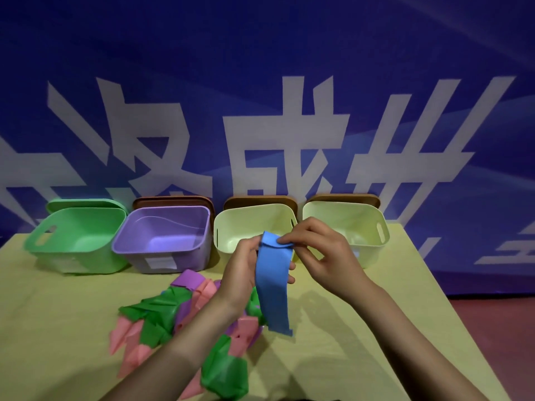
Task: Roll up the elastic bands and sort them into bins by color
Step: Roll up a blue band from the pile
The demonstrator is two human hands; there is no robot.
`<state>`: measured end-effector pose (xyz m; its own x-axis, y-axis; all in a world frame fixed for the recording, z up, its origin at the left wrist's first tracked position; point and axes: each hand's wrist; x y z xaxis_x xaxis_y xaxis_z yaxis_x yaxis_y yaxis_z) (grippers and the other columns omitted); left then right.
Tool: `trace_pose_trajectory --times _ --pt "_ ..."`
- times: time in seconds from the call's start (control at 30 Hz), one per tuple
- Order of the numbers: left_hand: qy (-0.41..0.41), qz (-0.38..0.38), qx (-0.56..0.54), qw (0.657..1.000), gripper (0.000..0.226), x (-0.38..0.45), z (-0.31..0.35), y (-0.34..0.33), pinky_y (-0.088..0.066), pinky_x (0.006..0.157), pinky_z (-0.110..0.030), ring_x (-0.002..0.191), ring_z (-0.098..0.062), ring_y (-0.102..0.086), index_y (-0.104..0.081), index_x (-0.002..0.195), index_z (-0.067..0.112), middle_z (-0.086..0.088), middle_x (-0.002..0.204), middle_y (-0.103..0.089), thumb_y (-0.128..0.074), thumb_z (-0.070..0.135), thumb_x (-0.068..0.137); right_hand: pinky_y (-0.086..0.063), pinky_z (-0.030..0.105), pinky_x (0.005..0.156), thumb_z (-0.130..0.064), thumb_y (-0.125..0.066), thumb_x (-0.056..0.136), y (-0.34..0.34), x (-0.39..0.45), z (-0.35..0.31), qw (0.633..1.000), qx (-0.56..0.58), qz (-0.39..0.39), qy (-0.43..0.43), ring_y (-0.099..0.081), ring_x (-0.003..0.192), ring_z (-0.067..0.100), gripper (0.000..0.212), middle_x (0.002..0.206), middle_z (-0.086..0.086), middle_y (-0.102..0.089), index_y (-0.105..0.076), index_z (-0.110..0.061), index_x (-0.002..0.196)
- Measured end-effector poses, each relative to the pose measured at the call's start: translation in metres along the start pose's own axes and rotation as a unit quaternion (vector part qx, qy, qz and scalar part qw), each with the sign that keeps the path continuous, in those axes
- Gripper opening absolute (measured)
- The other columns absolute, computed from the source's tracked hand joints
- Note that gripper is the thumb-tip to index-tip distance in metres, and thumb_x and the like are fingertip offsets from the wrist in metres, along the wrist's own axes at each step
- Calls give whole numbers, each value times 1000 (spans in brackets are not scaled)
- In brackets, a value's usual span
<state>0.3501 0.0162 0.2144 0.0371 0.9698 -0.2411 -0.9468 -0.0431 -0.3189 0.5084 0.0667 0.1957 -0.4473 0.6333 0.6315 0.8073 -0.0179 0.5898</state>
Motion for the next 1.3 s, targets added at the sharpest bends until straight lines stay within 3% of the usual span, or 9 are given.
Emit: trace_pose_trajectory --times 0.17,0.3,0.43,0.5,0.67,0.83,1.03,1.2,1.3 --pt "-74 20 87 993 29 5 -3 4 -54 56 -28 66 -28 -69 -62 105 2 -18 82 -70 -42 22 100 -48 25 72 -12 -53 89 0 0 -4 1000 10 -12 -7 -59 85 13 25 92 0 -59 -72 -12 106" --pt "-99 25 101 990 25 9 -5 3 -55 59 -28 67 -25 -70 -64 100 7 -15 83 -71 -43 20 99 -48 22 77 -25 -59 90 0 1 -10 978 142 24 -150 -61 88 13 25 92 -3 -66 -71 -20 112" --pt "-124 38 141 981 27 19 -9 4 -53 73 -30 81 -27 -67 -66 101 9 -15 92 -70 -46 26 99 -54 34 77 -12 -69 86 -6 7 -9 935 213 27 -282 -64 80 16 18 85 3 -69 -73 -19 102" --pt "-127 33 158 979 32 24 -10 4 -49 82 -45 89 -40 -61 -67 100 11 -21 96 -67 -47 36 93 -53 31 71 -8 -69 85 -8 9 -8 933 212 25 -290 -62 73 13 9 81 3 -69 -73 -14 89" --pt "-153 0 235 960 26 28 -15 4 -39 71 -13 80 -3 -53 -66 101 13 -17 97 -64 -41 20 101 -45 25 65 -2 -66 84 -6 8 -4 920 235 37 -313 -52 65 8 8 71 -2 -61 -67 -8 80" --pt "-198 -3 270 942 24 33 -24 2 -37 64 -24 68 -17 -47 -70 93 48 -22 84 -61 -47 45 89 -44 23 64 -3 -67 85 -5 1 -2 910 258 18 -323 -50 66 9 6 71 -1 -60 -66 -7 80" --pt "-199 34 259 945 29 32 -49 -1 -47 72 -37 82 -28 -61 -73 95 32 -9 86 -70 -49 46 86 -47 19 68 -6 -69 84 -8 -19 7 895 285 5 -342 -57 69 5 2 75 -1 -65 -68 -7 85" --pt "-148 51 243 957 38 37 -59 -14 -33 59 -26 62 -10 -42 -71 80 53 -8 66 -52 -54 22 96 -45 18 65 -5 -72 82 -5 -28 18 896 270 10 -353 -57 67 7 11 70 -6 -65 -67 -13 76" --pt "-107 51 222 968 29 42 -61 -18 -33 63 -27 68 -9 -44 -76 79 37 -4 70 -51 -55 25 95 -45 17 65 -5 -70 83 0 -30 23 904 246 17 -348 -55 65 4 16 68 -10 -65 -67 -18 75"
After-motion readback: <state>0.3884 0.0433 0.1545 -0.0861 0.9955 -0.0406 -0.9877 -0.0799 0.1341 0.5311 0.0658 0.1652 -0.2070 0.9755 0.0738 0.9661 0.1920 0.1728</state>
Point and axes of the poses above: each hand's wrist, its own x-axis towards the middle knuckle, its own y-axis out of the back of the hand, z = x × y
